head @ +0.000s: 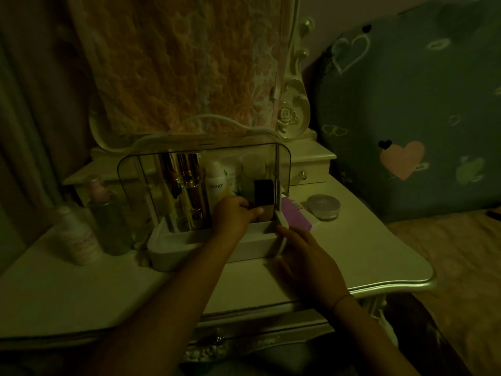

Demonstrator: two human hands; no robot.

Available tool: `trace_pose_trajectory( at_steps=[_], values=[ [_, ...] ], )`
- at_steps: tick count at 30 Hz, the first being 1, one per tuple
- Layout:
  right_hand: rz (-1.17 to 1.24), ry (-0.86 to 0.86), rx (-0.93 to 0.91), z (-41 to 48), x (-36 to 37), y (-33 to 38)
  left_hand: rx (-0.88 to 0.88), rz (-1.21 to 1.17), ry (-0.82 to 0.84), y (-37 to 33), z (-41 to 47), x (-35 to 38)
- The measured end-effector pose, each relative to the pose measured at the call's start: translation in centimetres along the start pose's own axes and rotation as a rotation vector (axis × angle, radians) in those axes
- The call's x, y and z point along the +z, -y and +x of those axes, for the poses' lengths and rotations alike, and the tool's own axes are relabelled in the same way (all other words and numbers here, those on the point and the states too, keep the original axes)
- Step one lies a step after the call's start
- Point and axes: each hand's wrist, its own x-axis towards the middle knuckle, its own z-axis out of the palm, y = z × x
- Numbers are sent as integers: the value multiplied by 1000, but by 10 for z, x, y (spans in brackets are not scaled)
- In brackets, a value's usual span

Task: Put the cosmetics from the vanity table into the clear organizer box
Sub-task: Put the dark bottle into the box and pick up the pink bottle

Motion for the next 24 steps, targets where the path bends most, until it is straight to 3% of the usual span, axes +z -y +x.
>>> trace_pose_trajectory(
  at_steps=[8, 12, 15, 19, 24],
  values=[
    [19, -16, -7, -3, -5, 6, 85, -165, -115, 15, -36, -28],
    [64, -144, -22, -7, -10, 18, 162, -212, -182, 38, -62, -62],
    [180, -230, -80, -14, -3, 45, 223, -137, -281, 57, -76, -94],
    [287, -192, -174, -16, 24, 91, 176, -184, -430, 84, -81, -131],
    [148, -115, -173, 7, 55, 125, 189, -57, -692, 106, -70, -167]
  ],
)
